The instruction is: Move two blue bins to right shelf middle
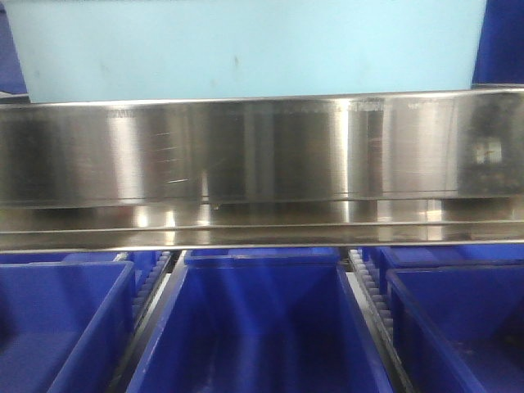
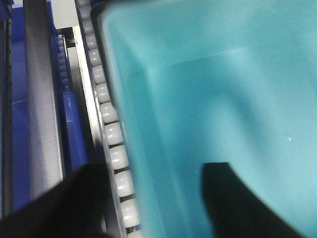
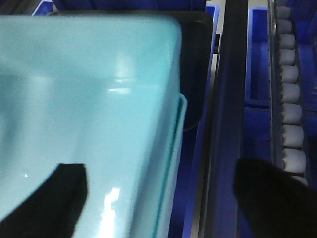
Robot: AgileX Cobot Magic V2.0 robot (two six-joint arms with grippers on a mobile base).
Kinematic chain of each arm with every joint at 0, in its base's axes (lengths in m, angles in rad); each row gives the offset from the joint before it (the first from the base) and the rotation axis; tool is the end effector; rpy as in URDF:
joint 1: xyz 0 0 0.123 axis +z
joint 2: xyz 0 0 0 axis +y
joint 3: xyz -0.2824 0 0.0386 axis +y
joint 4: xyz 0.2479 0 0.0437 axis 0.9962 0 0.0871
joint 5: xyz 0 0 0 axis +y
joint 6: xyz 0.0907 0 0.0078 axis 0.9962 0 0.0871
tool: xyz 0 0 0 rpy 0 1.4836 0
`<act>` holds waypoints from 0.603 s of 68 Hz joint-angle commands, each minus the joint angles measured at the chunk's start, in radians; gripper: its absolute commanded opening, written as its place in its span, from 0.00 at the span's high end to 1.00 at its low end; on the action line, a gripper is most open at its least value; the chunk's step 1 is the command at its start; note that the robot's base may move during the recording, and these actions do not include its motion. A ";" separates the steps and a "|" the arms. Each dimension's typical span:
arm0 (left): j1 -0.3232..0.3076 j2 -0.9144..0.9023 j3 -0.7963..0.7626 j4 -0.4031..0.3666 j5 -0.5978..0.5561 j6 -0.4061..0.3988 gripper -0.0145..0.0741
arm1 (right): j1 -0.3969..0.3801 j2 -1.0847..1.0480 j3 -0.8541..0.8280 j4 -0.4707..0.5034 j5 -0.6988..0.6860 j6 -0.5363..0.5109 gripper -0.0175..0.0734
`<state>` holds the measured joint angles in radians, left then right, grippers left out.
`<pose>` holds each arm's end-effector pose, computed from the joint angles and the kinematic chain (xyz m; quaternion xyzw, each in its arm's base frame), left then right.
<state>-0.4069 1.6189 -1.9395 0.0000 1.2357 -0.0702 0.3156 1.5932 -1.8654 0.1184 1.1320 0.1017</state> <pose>0.3078 -0.1326 0.4557 0.1561 0.9186 -0.0858 0.3527 0.3172 0.1138 0.4501 -0.0959 0.9148 0.1382 0.3672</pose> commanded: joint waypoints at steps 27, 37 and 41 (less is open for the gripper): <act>0.006 -0.108 -0.006 0.014 -0.015 -0.016 0.15 | -0.005 -0.073 -0.008 -0.011 0.063 -0.007 0.19; 0.006 -0.110 0.024 0.014 -0.015 -0.019 0.15 | -0.005 -0.061 0.018 -0.011 0.081 -0.007 0.19; 0.006 -0.110 0.061 0.011 -0.035 -0.029 0.15 | -0.005 -0.059 0.044 -0.011 0.074 -0.007 0.19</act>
<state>-0.4069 1.5136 -1.9178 0.0114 1.2280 -0.0807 0.3156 1.5331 -1.8467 0.1184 1.2105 0.1017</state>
